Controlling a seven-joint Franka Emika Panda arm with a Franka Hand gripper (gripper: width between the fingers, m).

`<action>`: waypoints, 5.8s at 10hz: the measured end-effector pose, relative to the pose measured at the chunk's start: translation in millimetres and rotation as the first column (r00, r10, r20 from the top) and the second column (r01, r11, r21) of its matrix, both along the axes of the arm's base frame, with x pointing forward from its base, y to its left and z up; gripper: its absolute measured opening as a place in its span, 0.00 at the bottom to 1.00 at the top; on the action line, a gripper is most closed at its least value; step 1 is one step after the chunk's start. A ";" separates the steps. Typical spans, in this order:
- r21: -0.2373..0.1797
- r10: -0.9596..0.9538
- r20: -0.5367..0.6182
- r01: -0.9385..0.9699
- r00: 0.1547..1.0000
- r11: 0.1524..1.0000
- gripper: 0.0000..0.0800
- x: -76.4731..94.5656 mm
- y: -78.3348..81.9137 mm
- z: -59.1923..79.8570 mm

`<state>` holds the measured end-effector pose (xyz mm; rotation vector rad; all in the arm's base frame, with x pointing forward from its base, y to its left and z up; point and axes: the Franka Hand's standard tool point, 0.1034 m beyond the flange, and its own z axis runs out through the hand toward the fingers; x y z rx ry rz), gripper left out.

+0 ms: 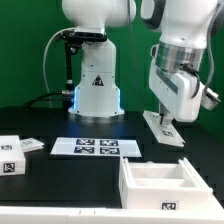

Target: Assemble cabinet

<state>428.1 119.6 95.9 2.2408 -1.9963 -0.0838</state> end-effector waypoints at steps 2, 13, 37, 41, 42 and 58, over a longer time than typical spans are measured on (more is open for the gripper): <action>0.001 0.015 0.002 -0.015 1.000 1.000 0.08 -0.9 3.4 -4.7; 0.096 -0.123 0.093 0.114 0.988 0.989 0.08 6.4 -18.6 -26.1; 0.112 -0.084 0.075 0.075 0.994 0.991 0.08 50.2 -11.6 -28.1; 0.104 -0.083 0.089 0.073 0.993 0.992 0.08 63.4 -12.2 -30.0; 0.103 -0.082 0.087 0.073 0.993 0.992 0.08 62.7 -12.4 -30.7; 0.058 -0.080 0.180 0.070 0.980 0.996 0.08 135.9 -12.3 -34.4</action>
Offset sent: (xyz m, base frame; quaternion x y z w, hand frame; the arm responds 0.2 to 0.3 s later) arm 0.0000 0.0000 0.0000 0.0000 0.0000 0.0000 1.0000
